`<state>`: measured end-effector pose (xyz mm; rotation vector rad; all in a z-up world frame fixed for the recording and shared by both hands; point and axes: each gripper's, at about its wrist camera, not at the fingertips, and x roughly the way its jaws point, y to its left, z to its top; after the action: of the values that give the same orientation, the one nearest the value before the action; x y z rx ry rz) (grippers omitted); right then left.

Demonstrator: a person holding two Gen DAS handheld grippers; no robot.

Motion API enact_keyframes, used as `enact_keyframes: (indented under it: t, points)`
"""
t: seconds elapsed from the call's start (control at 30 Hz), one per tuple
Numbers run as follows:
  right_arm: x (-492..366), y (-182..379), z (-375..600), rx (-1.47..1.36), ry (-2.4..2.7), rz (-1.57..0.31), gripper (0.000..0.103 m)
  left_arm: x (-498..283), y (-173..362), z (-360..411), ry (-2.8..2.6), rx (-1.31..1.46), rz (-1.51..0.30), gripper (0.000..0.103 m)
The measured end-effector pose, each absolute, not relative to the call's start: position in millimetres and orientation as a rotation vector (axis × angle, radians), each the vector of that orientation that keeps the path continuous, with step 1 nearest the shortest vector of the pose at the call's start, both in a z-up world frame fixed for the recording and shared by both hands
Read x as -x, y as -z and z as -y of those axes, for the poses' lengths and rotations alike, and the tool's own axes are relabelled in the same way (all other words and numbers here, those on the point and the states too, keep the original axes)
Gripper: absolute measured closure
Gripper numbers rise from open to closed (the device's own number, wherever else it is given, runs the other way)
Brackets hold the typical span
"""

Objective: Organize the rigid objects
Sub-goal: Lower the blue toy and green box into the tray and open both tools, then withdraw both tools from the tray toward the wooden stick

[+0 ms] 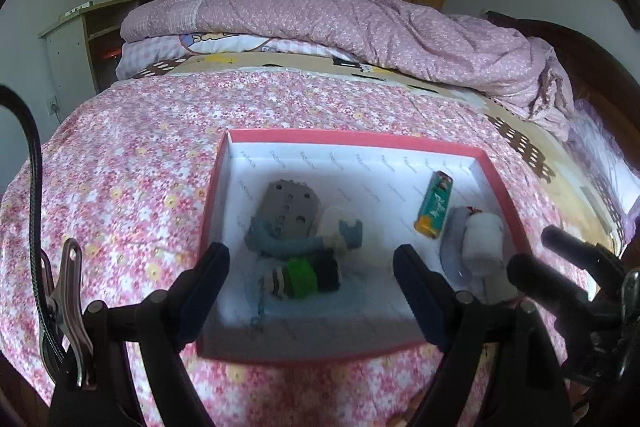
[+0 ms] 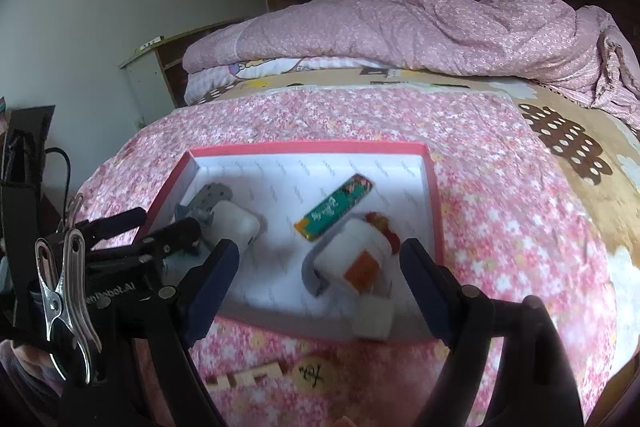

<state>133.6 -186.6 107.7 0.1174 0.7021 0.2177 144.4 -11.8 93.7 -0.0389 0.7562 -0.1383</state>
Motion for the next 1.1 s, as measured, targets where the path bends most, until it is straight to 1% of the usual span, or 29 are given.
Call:
enact_keyframes:
  t: [0.3,0.53,1.0,1.1]
  points:
    - [-97.4,-94.6,197.1,-0.116,-0.202,-0.746,0.019,-108.0,-95.2,16.4,0.165,0.009,-0.753,0.016]
    - [-68.9,-75.8,204.0,-0.080,-0.172,-0.792,0.019,-85.3,-86.1,25.7,0.189,-0.040,-0.771,0.016]
    - [-39.8,-40.8,208.5,0.020,-0.140,-0.831,0.019,-63.2,-47.6,60.7,0.264,-0.146,-0.851,0.016]
    - [-37.8,-37.2,208.8,0.013,-0.142,-0.835,0.019,-60.5,-40.3,65.3,0.246,-0.190,-0.843,0.016]
